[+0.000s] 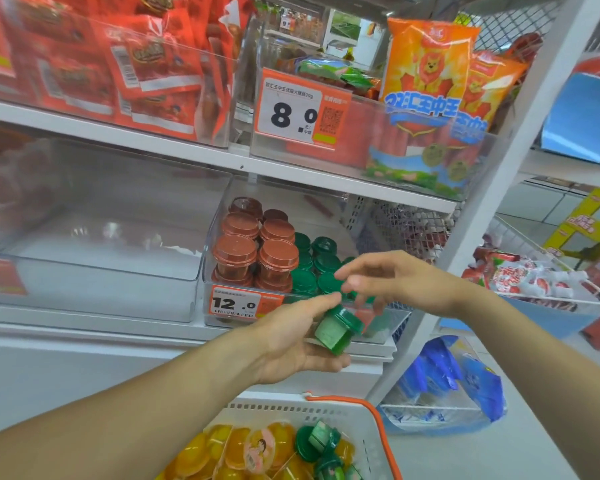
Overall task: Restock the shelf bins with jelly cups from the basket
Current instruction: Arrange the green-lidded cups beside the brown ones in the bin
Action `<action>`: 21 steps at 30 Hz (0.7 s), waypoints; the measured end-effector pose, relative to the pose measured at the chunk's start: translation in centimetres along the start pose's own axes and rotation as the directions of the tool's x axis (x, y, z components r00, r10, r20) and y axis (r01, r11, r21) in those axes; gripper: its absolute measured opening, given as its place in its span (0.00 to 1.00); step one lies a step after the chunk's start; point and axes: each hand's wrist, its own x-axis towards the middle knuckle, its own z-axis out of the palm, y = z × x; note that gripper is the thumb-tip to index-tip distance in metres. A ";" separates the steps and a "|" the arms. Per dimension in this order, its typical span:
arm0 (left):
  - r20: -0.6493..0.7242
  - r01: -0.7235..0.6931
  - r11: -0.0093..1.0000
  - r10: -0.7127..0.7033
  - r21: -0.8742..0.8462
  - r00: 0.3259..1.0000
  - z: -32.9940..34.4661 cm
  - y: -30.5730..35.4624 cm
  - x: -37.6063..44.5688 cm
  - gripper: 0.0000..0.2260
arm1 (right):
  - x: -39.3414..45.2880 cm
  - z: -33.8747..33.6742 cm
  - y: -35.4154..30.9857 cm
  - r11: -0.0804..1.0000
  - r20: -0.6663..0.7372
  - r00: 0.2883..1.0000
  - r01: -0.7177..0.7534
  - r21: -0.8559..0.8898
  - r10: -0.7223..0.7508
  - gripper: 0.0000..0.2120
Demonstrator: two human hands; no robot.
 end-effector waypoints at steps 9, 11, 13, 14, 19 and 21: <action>-0.035 0.021 0.999 -0.020 0.040 0.999 0.3 0.2 0.0 0.24 | -0.8 1.3 0.5 0.991 0.091 0.992 0.076 0.109 -0.086 0.21; -0.056 0.012 1.000 -0.011 0.021 0.998 0.3 0.4 0.0 0.26 | -0.6 1.6 0.4 0.989 -0.015 0.994 0.109 0.097 -0.108 0.16; -0.087 0.025 1.000 -0.024 0.014 0.996 0.2 0.6 -0.1 0.27 | -0.2 1.2 0.3 0.992 -0.148 0.984 0.113 0.061 -0.103 0.15; -0.100 0.037 0.999 -0.035 0.018 0.994 0.1 0.7 -0.2 0.27 | 0.3 0.7 0.4 0.994 -0.208 0.974 0.102 0.032 -0.093 0.16; -0.120 0.113 0.983 -0.096 0.143 0.988 -0.5 0.6 -0.3 0.22 | 4.1 -2.9 2.6 0.914 -0.469 0.871 -0.063 -0.401 -0.146 0.16; -0.109 0.130 0.974 -0.111 0.185 0.988 -0.6 0.5 0.0 0.21 | 6.3 -3.8 3.2 0.825 -0.503 0.851 -0.172 -0.538 -0.150 0.18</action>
